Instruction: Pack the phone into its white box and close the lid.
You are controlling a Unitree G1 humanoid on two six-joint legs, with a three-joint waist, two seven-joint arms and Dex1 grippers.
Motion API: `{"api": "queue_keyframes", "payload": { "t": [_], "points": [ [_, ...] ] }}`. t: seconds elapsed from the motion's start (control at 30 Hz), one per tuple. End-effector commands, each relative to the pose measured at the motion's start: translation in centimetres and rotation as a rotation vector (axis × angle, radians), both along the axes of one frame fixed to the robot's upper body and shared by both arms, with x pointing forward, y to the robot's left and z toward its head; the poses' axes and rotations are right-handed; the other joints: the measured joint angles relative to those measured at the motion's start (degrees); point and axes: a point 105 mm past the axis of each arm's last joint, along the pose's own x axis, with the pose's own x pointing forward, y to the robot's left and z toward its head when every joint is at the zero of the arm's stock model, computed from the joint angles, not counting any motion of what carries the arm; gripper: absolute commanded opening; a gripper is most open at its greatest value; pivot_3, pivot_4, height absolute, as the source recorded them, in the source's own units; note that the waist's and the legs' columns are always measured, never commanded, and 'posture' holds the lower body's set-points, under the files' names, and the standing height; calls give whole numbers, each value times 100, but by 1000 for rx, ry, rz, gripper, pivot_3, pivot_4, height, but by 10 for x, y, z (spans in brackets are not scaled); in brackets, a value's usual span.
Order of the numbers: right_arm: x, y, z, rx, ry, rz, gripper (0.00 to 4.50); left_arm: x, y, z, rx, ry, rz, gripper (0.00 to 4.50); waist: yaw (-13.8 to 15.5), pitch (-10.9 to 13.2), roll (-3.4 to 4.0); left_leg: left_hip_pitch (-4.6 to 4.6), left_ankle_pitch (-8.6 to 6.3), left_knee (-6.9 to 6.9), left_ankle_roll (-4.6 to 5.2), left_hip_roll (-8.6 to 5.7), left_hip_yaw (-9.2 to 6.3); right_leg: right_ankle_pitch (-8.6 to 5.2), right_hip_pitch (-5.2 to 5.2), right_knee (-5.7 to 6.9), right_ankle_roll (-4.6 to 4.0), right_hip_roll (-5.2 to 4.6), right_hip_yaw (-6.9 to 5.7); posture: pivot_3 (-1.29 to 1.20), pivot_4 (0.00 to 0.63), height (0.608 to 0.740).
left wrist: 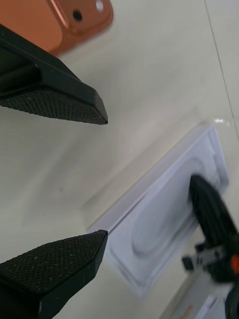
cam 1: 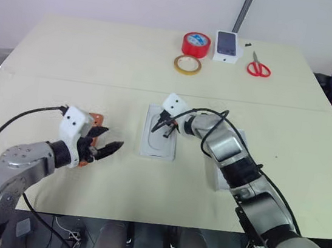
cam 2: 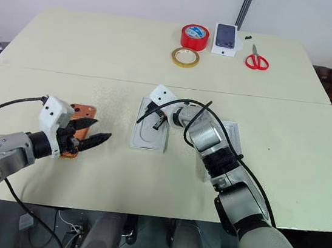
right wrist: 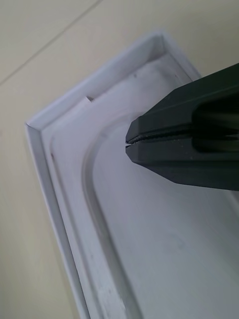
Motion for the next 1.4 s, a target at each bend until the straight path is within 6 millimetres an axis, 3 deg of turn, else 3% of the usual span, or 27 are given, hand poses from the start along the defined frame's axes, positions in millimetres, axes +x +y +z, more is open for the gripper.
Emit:
{"api": "queue_keyframes", "payload": {
  "t": [0.03, 0.3, 0.77, 1.1, 1.23, 1.4],
  "points": [
    [9, 4, 16, -19, -109, -2, 47, -4, -6, 9, -8, -48, -26, 3562, 6, 0, 0, 2, 1, 0, 0, 0, 0, 0, 1, 1, 0, 0, 0, 0, 150, 736],
    [3, 6, 15, -22, -134, 48, 47, -3, -10, 8, -61, -37, -6, 3562, 2, 0, 0, 3, 10, 0, 14, 0, 1, 1, 3, 3, 2, 4, 0, 0, 150, 736],
    [-66, 10, 0, -72, 64, 382, 47, 4, 1, 9, -84, -29, 60, 3562, 18, 0, 0, 11, 11, 0, 16, 2, -1, 0, 7, 7, 4, 6, -1, 0, 150, 736],
    [-98, 3, -6, -135, 129, 550, 47, 5, 12, 10, -77, -19, 96, 3562, 33, 0, 0, 10, 3, 0, 3, 2, -2, -1, 6, 4, 3, 5, -1, 0, 150, 736],
    [-99, 1, -3, -146, 113, 568, 47, 4, 14, 10, -77, -20, 111, 3562, 32, 0, 0, 11, 1, 0, 0, 2, -2, -1, 7, 1, 2, 4, -1, 0, 150, 736],
    [-75, 13, 23, -44, 8, 470, 47, 7, 23, 13, -84, -32, 168, 3562, 11, 0, 0, 10, 1, 0, 0, 3, -2, -1, 5, 3, 1, 5, -1, 0, 150, 736]
  ]
}}
